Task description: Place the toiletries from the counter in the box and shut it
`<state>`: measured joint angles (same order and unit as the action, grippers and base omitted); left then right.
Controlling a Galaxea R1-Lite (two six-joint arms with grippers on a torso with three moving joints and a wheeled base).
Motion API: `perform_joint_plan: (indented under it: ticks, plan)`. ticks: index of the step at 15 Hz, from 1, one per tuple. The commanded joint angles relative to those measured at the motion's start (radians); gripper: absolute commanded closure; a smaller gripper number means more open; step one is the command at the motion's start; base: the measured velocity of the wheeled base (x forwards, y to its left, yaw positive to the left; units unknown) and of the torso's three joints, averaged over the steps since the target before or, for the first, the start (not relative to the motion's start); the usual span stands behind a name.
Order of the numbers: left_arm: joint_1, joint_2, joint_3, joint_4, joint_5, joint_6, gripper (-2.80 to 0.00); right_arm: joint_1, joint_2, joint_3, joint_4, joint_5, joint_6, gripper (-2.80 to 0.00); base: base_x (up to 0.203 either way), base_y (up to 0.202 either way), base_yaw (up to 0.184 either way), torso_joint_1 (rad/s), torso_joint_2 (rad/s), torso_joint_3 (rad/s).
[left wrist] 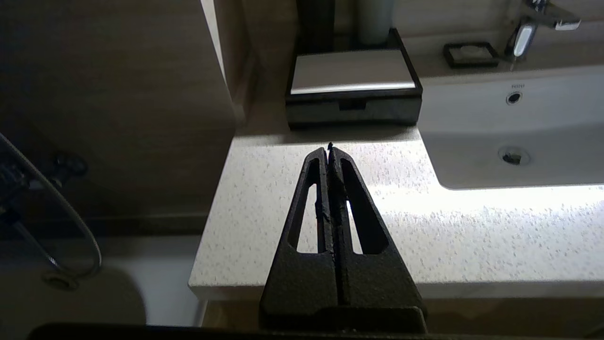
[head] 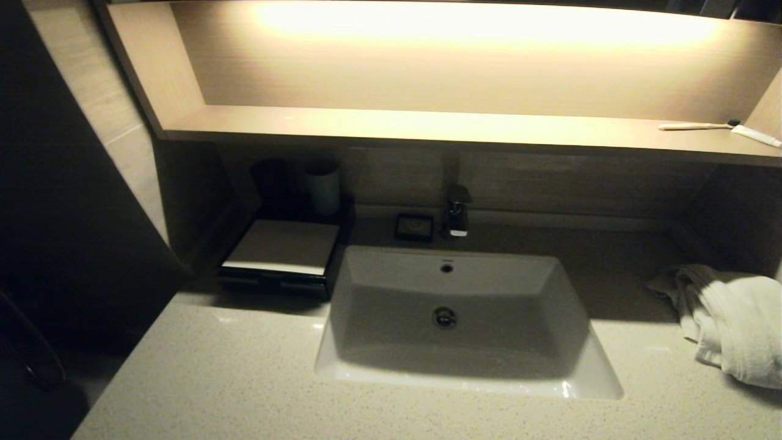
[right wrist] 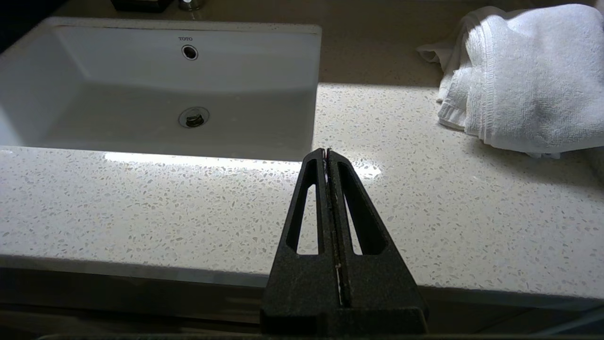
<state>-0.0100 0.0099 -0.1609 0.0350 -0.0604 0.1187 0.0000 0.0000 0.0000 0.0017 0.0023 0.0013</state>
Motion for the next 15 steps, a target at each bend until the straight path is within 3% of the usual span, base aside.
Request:
perform_joint_plan:
  ticks: [1, 5, 11, 15]
  plan:
    - [0.001, -0.002, 0.040, -0.027, 0.002, 0.005, 0.00, 0.000, 0.000, 0.000, 0.000, 0.001, 0.000, 0.00, 0.000, 0.000, 0.000, 0.000, 0.00, 0.000]
    - [0.001, -0.002, 0.131, -0.154, 0.002, 0.029, 0.00, 0.000, 0.000, 0.000, 0.000, 0.001, 0.000, 0.00, 0.000, 0.000, 0.000, 0.000, 0.00, 0.000]
    - [0.001, -0.008, 0.161, -0.131, 0.011, 0.025, 0.00, 0.000, 0.000, 0.000, 0.000, 0.001, 0.000, 0.00, 0.000, 0.000, 0.000, 0.000, 0.00, 0.000]
    - [0.001, -0.010, 0.161, -0.038, 0.016, 0.019, 0.00, 0.000, 0.000, 0.000, 0.000, 0.001, 0.000, 0.00, 0.000, 0.000, 0.000, 0.000, 0.00, 0.000]
